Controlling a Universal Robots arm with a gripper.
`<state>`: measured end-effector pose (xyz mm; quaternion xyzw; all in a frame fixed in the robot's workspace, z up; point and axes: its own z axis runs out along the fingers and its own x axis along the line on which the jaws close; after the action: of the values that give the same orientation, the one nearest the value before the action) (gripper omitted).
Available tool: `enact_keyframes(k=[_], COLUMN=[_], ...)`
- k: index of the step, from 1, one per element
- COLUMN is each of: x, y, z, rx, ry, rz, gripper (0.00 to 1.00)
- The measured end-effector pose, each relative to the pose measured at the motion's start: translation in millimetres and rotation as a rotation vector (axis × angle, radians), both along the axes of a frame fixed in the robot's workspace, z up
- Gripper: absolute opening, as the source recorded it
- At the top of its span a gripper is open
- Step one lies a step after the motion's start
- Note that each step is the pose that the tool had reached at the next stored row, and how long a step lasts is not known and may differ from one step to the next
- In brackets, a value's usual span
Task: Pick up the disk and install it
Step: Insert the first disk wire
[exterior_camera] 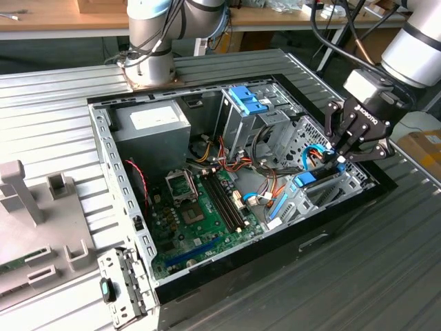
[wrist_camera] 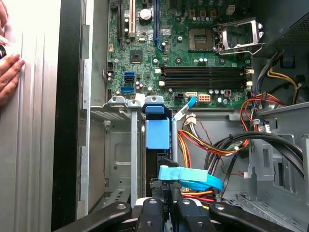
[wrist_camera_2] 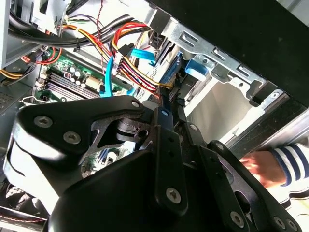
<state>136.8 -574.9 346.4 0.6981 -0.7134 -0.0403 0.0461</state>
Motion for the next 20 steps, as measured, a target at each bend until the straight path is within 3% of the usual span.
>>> enact_keyframes(k=[5, 13, 20], x=[0.0, 0.0, 0.3], y=[0.8, 0.8, 0.8], z=[-0.2, -7.4, -1.5], rx=[0.0007, 0.0016, 0.0022], ry=[0.0, 0.0, 0.0], rz=[0.001, 0.001, 0.001], gripper=[0.17, 0.17, 0.17])
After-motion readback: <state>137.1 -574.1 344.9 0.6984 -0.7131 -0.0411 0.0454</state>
